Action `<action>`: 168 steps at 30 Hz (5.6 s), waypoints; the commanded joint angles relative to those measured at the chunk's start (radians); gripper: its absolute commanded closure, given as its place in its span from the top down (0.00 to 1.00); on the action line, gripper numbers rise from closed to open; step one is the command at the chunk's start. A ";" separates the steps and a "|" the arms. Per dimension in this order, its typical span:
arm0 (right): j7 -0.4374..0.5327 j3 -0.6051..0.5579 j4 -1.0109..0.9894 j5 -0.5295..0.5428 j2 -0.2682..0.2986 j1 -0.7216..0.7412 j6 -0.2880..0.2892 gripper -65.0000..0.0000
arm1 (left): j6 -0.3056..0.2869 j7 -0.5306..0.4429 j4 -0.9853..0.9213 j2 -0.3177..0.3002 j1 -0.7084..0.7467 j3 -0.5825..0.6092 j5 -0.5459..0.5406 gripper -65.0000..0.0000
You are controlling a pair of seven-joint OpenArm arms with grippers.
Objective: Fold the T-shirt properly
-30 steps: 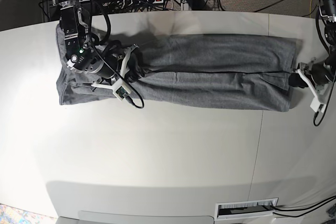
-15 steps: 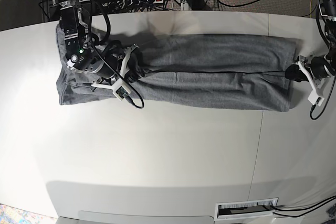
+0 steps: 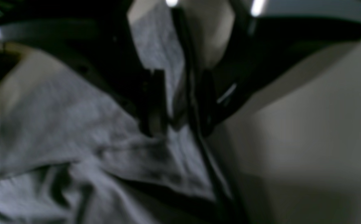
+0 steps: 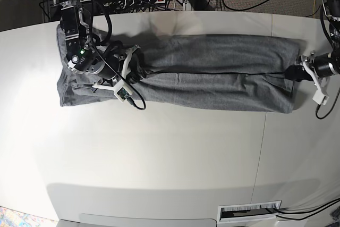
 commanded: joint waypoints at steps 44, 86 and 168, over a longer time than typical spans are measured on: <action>0.037 0.005 0.008 -0.061 0.011 0.011 0.002 0.00 | -0.009 0.181 0.478 0.370 0.022 0.037 -0.405 0.00; -0.028 0.214 0.008 0.289 0.013 0.014 0.006 0.00 | -0.009 -0.071 0.468 0.463 -0.038 0.311 0.225 0.00; -0.446 0.689 -0.452 0.725 0.333 0.033 0.032 0.50 | 0.042 -0.406 0.254 0.396 -0.055 0.620 0.824 0.00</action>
